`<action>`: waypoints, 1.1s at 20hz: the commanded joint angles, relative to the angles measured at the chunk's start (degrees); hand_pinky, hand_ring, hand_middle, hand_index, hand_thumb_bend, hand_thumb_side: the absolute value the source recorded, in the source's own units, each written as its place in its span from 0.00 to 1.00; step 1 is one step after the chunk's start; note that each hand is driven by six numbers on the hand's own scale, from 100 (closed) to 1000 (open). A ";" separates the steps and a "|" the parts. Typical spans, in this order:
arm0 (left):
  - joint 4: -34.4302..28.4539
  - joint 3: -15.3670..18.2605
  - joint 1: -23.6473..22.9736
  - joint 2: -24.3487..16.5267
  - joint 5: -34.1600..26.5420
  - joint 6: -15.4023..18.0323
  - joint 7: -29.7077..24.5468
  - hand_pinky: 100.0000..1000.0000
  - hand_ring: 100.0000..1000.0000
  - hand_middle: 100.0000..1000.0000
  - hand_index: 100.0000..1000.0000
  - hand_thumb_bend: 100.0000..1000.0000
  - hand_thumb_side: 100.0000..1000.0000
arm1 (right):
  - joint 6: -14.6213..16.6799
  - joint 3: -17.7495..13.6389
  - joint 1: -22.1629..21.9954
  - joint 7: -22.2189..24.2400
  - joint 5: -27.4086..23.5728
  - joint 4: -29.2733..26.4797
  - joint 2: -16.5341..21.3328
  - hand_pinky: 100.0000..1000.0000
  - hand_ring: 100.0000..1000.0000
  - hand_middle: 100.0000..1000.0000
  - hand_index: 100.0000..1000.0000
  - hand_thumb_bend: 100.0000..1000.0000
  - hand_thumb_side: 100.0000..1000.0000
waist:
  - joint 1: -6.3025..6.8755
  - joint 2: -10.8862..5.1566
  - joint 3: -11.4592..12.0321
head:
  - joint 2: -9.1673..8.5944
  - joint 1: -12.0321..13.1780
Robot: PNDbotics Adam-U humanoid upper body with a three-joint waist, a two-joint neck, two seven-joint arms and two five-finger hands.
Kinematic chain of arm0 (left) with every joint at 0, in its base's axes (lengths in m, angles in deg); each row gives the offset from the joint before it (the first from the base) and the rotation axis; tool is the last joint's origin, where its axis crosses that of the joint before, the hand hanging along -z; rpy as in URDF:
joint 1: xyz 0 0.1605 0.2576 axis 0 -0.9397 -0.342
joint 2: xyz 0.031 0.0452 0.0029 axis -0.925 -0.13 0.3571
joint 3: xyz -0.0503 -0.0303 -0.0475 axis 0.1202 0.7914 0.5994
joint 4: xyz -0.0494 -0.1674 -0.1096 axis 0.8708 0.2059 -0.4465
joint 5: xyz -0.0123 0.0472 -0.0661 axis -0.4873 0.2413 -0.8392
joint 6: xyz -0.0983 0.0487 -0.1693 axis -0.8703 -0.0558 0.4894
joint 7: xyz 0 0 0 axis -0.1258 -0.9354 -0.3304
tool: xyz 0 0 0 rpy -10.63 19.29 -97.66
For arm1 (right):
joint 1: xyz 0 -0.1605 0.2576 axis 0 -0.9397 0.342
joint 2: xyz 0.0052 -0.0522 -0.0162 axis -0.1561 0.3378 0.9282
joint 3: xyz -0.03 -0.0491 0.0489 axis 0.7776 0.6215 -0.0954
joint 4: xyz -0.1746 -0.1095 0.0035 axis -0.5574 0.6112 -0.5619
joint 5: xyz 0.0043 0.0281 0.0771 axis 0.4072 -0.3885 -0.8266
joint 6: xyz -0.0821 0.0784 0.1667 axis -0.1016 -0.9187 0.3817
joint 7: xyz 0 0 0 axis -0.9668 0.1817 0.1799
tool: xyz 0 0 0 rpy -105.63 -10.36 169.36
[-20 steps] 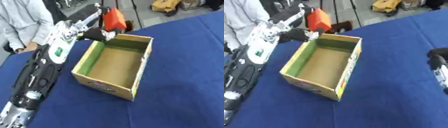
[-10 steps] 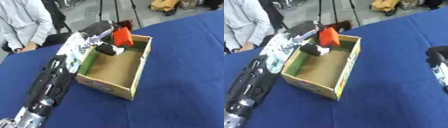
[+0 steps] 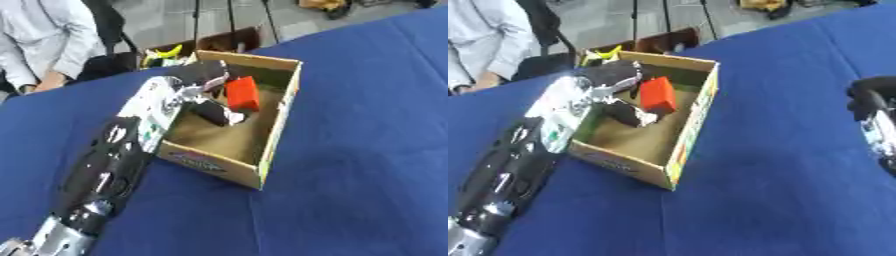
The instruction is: Pick up objects on the table and place them in the box.
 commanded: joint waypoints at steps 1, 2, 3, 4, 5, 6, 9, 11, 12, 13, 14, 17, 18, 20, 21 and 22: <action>-1.07 0.02 0.97 -0.58 0.63 0.45 -0.60 0.09 0.42 0.45 0.61 0.00 0.55 | 0.08 0.22 0.76 -0.21 -0.58 -1.35 -0.06 0.82 0.77 0.47 0.68 0.08 0.42 | -0.86 -1.05 0.09 | 0.77 0.72; -1.18 -0.06 0.94 -0.53 0.65 0.67 -0.81 0.10 0.43 0.46 0.62 0.00 0.56 | 0.08 0.23 0.76 -0.23 -0.58 -1.35 -0.09 0.82 0.77 0.47 0.68 0.08 0.42 | -0.88 -1.06 0.11 | 0.76 0.78; -1.28 -0.15 0.91 -0.51 0.65 0.92 -1.10 0.14 0.46 0.50 0.67 0.00 0.60 | 0.08 0.22 0.74 -0.25 -0.57 -1.35 -0.12 0.82 0.77 0.47 0.68 0.08 0.42 | -0.88 -1.09 0.11 | 0.72 0.85; -1.40 -0.23 0.90 -0.50 0.67 1.25 -1.53 0.16 0.47 0.52 0.69 0.00 0.61 | 0.07 0.21 0.70 -0.28 -0.56 -1.35 -0.14 0.82 0.77 0.47 0.68 0.08 0.42 | -0.89 -1.11 0.12 | 0.67 0.91; -1.55 -0.28 0.90 -0.51 0.76 1.56 -1.96 0.26 0.55 0.64 0.79 0.00 0.62 | 0.06 0.22 0.68 -0.29 -0.56 -1.35 -0.16 0.82 0.77 0.47 0.68 0.08 0.42 | -0.88 -1.14 0.12 | 0.59 0.96; -1.71 -0.35 0.91 -0.55 1.06 1.90 -2.55 0.27 0.57 0.66 0.81 0.00 0.62 | 0.06 0.24 0.66 -0.29 -0.56 -1.35 -0.19 0.82 0.77 0.47 0.68 0.08 0.42 | -0.88 -1.16 0.10 | 0.50 1.01; -1.98 -0.36 0.88 -0.74 2.96 2.31 -5.32 0.43 0.74 0.84 0.96 0.09 0.58 | 0.06 0.24 0.64 -0.35 -0.56 -1.35 -0.27 0.82 0.77 0.47 0.67 0.08 0.42 | -0.90 -1.24 0.06 | 0.25 1.04; -2.27 -0.15 0.88 -0.84 4.70 1.90 -6.85 0.50 0.78 0.89 1.00 0.24 0.57 | 0.05 0.26 0.61 -0.35 -0.57 -1.35 -0.31 0.82 0.77 0.47 0.67 0.08 0.42 | -0.93 -1.28 0.07 | 0.12 1.08; -2.43 -0.04 0.87 -0.90 5.67 1.57 -7.49 0.53 0.80 0.91 1.00 0.30 0.57 | 0.05 0.27 0.60 -0.36 -0.58 -1.35 -0.34 0.82 0.77 0.47 0.67 0.08 0.42 | -0.95 -1.31 0.08 | 0.05 1.08; -2.59 0.05 0.88 -0.90 6.51 1.29 -8.05 0.55 0.82 0.93 1.00 0.40 0.57 | 0.06 0.28 0.59 -0.37 -0.58 -1.35 -0.36 0.82 0.77 0.47 0.67 0.08 0.42 | -0.95 -1.33 0.09 | 0.01 1.07; -2.72 0.17 0.88 -0.98 7.50 0.90 -8.63 0.57 0.83 0.94 1.00 0.46 0.57 | 0.07 0.28 0.57 -0.39 -0.60 -1.35 -0.40 0.82 0.77 0.47 0.67 0.08 0.42 | -0.97 -1.36 0.10 | -0.05 1.05; -3.38 0.55 0.89 -1.03 9.88 -0.10 -9.53 0.59 0.84 0.95 1.00 0.62 0.58 | 0.07 0.31 0.56 -0.46 -0.63 -1.35 -0.47 0.82 0.77 0.47 0.67 0.08 0.42 | -1.03 -1.42 0.13 | -0.17 1.05; -3.75 0.71 0.88 -1.06 10.32 -0.34 -9.50 0.58 0.83 0.95 1.00 0.67 0.59 | 0.07 0.31 0.56 -0.50 -0.64 -1.35 -0.49 0.82 0.77 0.47 0.67 0.08 0.42 | -1.07 -1.44 0.16 | -0.21 1.10; -4.80 1.07 0.85 -1.22 10.43 -0.70 -8.88 0.58 0.83 0.94 1.00 0.79 0.65 | 0.05 0.29 0.51 -0.59 -0.65 -1.35 -0.50 0.82 0.77 0.47 0.67 0.08 0.42 | -1.13 -1.50 0.27 | -0.28 1.13; -5.44 1.29 0.82 -1.38 10.16 -0.89 -8.35 0.57 0.82 0.94 1.00 0.83 0.68 | 0.04 0.29 0.47 -0.63 -0.65 -1.35 -0.50 0.82 0.77 0.47 0.67 0.08 0.42 | -1.16 -1.55 0.33 | -0.30 1.12; -6.27 1.58 0.83 -1.60 9.72 -1.13 -7.63 0.57 0.82 0.94 1.00 0.88 0.73 | 0.02 0.28 0.42 -0.68 -0.64 -1.35 -0.50 0.82 0.77 0.47 0.67 0.08 0.43 | -1.20 -1.61 0.42 | -0.36 1.09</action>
